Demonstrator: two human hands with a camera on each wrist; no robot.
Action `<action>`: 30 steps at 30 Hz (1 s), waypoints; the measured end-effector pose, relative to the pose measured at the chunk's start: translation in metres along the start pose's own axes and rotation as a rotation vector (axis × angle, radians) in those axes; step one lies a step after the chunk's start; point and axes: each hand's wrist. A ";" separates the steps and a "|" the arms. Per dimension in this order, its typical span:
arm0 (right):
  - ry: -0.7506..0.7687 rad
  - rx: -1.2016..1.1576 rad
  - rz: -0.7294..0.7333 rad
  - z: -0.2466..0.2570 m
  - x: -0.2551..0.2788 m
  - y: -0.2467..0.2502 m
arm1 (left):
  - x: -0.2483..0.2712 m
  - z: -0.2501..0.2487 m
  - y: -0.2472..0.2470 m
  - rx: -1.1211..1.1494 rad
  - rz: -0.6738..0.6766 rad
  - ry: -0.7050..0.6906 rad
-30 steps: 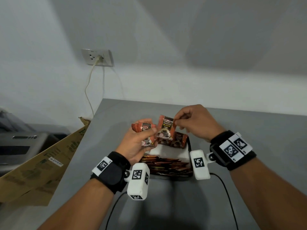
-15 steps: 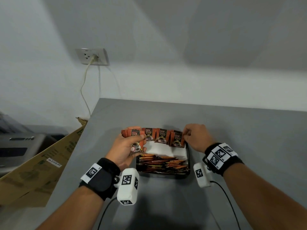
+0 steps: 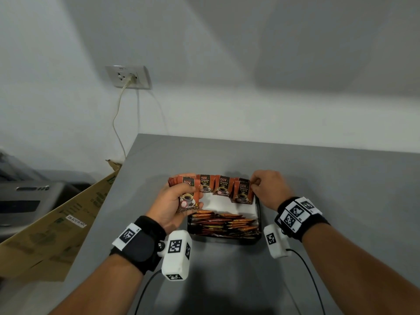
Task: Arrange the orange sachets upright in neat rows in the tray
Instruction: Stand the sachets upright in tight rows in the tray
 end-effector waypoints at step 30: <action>0.180 0.051 0.165 0.075 -0.005 0.002 | -0.012 -0.008 0.004 -0.255 -0.099 -0.075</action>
Point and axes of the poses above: each hand's wrist, its own x-axis away from the middle knuckle, its own y-axis out of the back of the hand, z = x × y, and after that the axes turned 11 degrees about -y, right-handed
